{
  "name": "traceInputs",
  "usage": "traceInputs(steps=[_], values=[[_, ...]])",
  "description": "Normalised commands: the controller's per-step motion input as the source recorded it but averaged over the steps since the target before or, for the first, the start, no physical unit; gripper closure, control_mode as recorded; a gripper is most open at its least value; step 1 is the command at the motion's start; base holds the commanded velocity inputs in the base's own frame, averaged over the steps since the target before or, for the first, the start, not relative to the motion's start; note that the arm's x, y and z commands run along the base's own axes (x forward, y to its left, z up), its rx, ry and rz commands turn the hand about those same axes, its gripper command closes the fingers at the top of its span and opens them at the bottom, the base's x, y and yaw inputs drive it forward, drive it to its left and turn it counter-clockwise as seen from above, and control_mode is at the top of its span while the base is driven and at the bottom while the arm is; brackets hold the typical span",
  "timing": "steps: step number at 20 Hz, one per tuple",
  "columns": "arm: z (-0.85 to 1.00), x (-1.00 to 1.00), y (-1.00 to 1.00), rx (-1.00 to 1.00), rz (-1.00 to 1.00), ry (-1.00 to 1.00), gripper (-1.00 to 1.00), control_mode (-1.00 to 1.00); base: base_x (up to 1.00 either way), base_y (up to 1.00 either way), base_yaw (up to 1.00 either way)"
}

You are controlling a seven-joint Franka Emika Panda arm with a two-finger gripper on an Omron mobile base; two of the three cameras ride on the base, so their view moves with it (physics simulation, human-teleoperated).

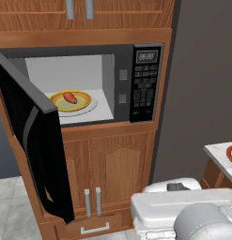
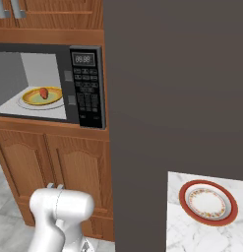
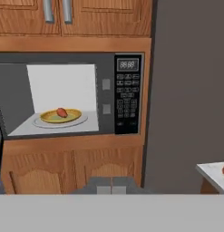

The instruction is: Pick the sweet potato from the counter and place it in the microwave. Then turn on the microwave.

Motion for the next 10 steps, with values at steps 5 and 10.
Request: traceInputs(steps=[5,10], values=[[0.00,-0.82,0.28,0.00,0.00,-0.17,1.00,-1.00,0.00,0.00,0.00],[0.00,-0.09,0.33,0.00,0.00,-0.17,1.00,-1.00,0.00,0.00,0.00]])
